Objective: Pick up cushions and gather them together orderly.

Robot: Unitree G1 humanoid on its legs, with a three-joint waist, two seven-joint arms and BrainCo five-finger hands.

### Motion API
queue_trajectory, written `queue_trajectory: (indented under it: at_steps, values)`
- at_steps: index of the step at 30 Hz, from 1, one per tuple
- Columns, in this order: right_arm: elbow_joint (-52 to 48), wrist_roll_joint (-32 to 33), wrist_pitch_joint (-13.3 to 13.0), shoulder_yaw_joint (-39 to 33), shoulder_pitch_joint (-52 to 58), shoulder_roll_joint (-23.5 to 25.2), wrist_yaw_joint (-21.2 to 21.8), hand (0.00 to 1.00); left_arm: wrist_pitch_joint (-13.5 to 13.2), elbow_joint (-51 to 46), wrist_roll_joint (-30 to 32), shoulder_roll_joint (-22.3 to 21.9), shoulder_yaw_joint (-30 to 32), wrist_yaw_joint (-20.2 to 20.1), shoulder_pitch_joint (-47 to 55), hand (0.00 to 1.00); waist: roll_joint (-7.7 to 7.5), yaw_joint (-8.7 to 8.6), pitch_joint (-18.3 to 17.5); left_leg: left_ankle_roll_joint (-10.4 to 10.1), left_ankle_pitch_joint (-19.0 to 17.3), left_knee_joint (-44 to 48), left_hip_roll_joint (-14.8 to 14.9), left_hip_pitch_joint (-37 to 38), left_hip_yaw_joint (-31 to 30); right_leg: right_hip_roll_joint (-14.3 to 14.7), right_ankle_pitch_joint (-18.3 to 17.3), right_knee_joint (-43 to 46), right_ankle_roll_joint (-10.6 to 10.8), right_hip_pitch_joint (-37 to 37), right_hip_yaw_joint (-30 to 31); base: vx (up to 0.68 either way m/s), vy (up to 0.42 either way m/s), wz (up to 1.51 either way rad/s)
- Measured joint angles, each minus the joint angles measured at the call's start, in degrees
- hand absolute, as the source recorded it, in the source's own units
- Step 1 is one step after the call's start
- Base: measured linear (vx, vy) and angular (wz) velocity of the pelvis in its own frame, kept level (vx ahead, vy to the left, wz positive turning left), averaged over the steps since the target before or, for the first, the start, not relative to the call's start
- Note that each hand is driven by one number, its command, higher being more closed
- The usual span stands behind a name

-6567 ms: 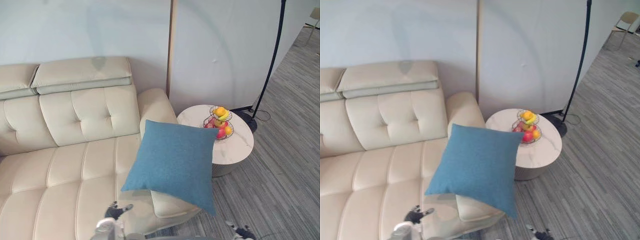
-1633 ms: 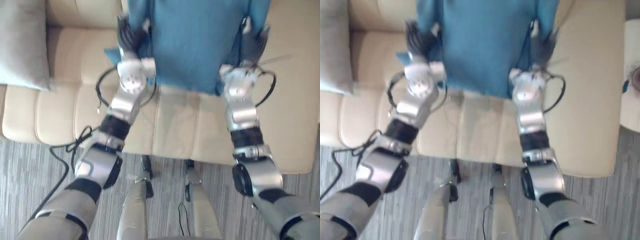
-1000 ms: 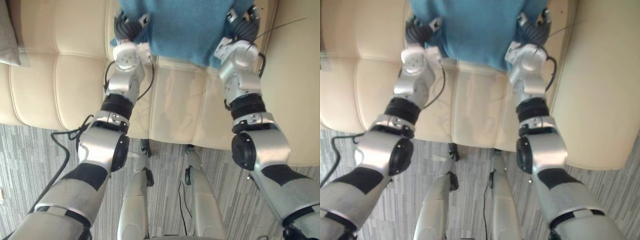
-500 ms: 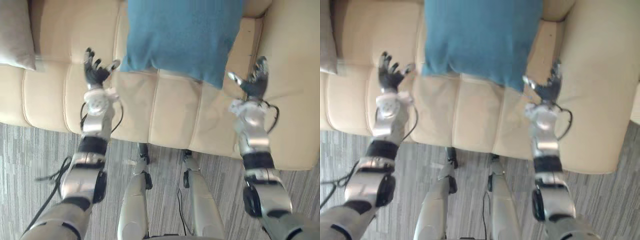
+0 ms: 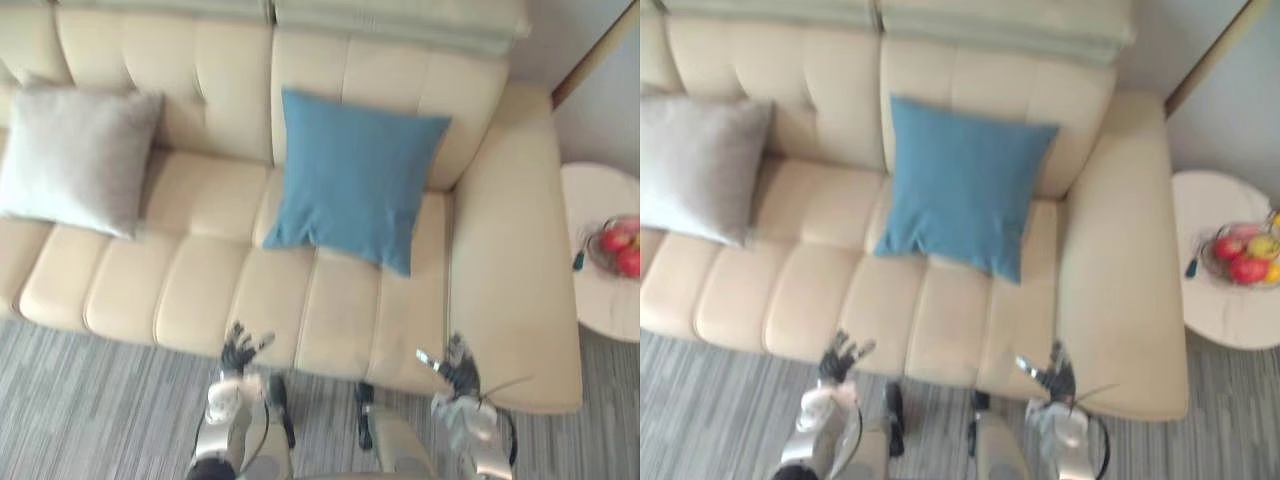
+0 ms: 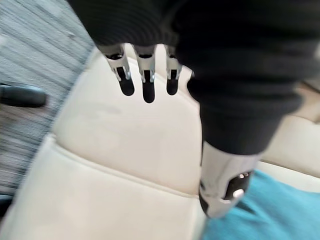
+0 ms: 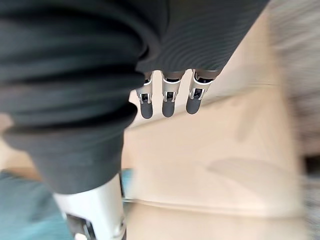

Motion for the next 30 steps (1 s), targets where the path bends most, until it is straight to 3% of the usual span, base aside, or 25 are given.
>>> queue_trajectory:
  at_steps: [7,13,15,16,17,18,19,21,22,23,24,26,28,29,30]
  values:
    - [8.2,-2.0,2.7,-1.6,0.0,0.0,0.4,0.0,2.4,7.7,4.9,-0.1,4.7,-1.6,1.8,0.0,-0.64,0.74,-4.5,-0.2,0.1,-3.5,-0.2,7.0,1.8,0.0,0.0,-2.4,0.0,5.0,1.1,0.01,0.014,-0.1]
    - [11.7,-4.7,3.9,-1.4,-1.3,0.2,0.4,0.0,2.5,9.6,8.7,-0.2,5.3,-1.7,1.0,0.0,-1.15,1.04,-4.7,-0.2,-0.1,-3.5,-0.3,9.2,4.6,0.1,1.8,-3.9,0.8,6.6,3.6,0.01,0.025,-0.24]
    - [12.0,-5.2,4.2,-1.3,-2.1,0.4,0.3,0.0,2.6,9.9,9.2,0.1,5.4,-1.7,-0.2,0.0,-1.48,1.08,-3.7,0.5,-1.7,0.1,0.4,7.8,5.8,0.3,3.7,-3.9,2.5,6.3,3.3,-0.04,0.024,-0.42]
    - [12.1,-5.2,4.3,-1.0,-2.8,0.4,0.2,0.0,2.7,9.8,9.5,-0.3,5.4,-1.5,-0.6,0.0,-0.67,1.91,-3.3,1.0,-2.0,0.9,2.2,7.1,6.8,0.9,5.1,-3.8,3.3,5.7,2.6,-0.09,0.007,-0.53]
    - [12.0,-5.2,4.4,-0.5,-4.0,0.5,0.2,0.0,2.8,9.5,9.8,-0.6,5.9,-1.5,-0.6,0.0,-0.17,2.26,-2.4,1.0,-2.0,1.4,2.9,6.7,7.6,0.5,2.2,3.2,1.2,3.6,-0.5,-0.13,0.004,-0.37]
    - [12.0,-5.2,4.3,-0.3,-4.1,0.9,0.2,0.0,2.8,9.4,9.9,-0.6,6.0,-1.4,-0.8,0.0,-0.59,2.0,-2.3,1.0,-2.0,2.0,3.1,6.3,7.4,-1.2,-3.8,17.9,0.7,0.8,-3.6,-0.12,-0.016,-0.02]
    - [12.2,-5.3,4.4,-0.3,-4.0,1.1,0.2,0.0,2.8,9.0,10.1,-0.6,5.9,-1.3,-1.0,0.0,-1.25,2.01,-2.4,0.9,-1.9,2.7,3.0,6.1,6.7,-2.7,-6.4,26.0,2.1,1.1,-4.2,-0.11,-0.077,0.23]
    - [12.5,-5.4,4.3,-0.2,-3.8,1.4,0.2,0.0,2.7,8.1,10.9,-0.4,5.8,-1.3,-0.4,0.0,-2.44,2.25,-3.0,0.8,-1.7,5.7,2.9,4.2,5.0,-5.6,-7.5,33.0,4.1,4.8,-4.1,-0.06,-0.212,0.37]
    - [12.5,-5.9,4.3,-0.2,-4.2,1.5,0.3,0.0,2.8,7.7,10.9,-0.2,5.9,-1.2,-0.5,0.0,-3.03,2.35,-3.2,0.8,-1.7,7.8,3.0,2.5,4.6,-6.3,-8.3,31.2,5.6,6.5,-3.5,-0.07,-0.243,0.25]
    - [12.7,-6.7,4.4,-0.3,-4.7,1.4,0.3,0.0,2.8,7.7,10.8,-0.3,5.9,-1.1,-1.0,0.0,-3.08,2.65,-3.1,0.5,-1.3,9.0,3.7,1.4,4.0,-5.0,-9.9,27.9,6.2,7.9,-3.8,-0.15,-0.216,0.07]
    - [12.6,-7.4,4.4,-0.3,-5.4,1.0,0.2,0.0,2.9,7.7,10.8,-0.8,5.7,-0.9,-1.0,0.0,-1.05,3.45,-3.0,0.6,0.5,8.4,4.9,0.5,3.3,-3.0,-10.5,23.0,5.5,9.6,-4.6,-0.14,-0.141,-0.04]
    - [12.5,-7.4,4.3,-0.3,-6.0,0.5,-0.2,0.0,2.9,7.6,10.9,-1.6,3.9,-0.5,-1.0,0.0,0.23,4.21,-2.9,0.3,4.2,5.9,6.2,-0.7,3.2,-0.8,-11.4,15.4,3.8,11.6,-5.7,-0.21,-0.177,-0.02]
    - [12.5,-7.4,4.3,0.3,-6.8,-0.3,-0.3,0.0,2.9,7.7,10.9,-1.9,2.7,-0.5,-1.2,0.0,1.89,4.4,-2.1,-1.3,6.8,3.6,7.4,-2.1,1.7,1.0,-11.7,11.4,3.3,11.9,-7.0,-0.27,-0.198,0.13]
    - [12.6,-7.4,4.4,0.3,-7.8,-0.6,-0.6,0.0,2.9,7.7,10.9,-2.2,2.3,-0.5,-1.5,0.0,2.48,4.29,-1.4,-2.1,10.2,1.1,7.9,-2.2,1.4,1.8,-11.6,10.6,3.2,11.6,-8.3,-0.33,-0.19,0.26]
    - [12.7,-7.4,4.4,0.3,-7.8,-0.6,-0.8,0.0,2.9,7.8,10.9,-2.0,1.8,-0.4,-1.6,0.0,2.2,4.11,-1.1,-2.4,14.3,-2.3,7.6,-1.9,1.0,1.8,-10.9,9.6,1.5,11.4,-9.4,-0.33,-0.181,0.29]
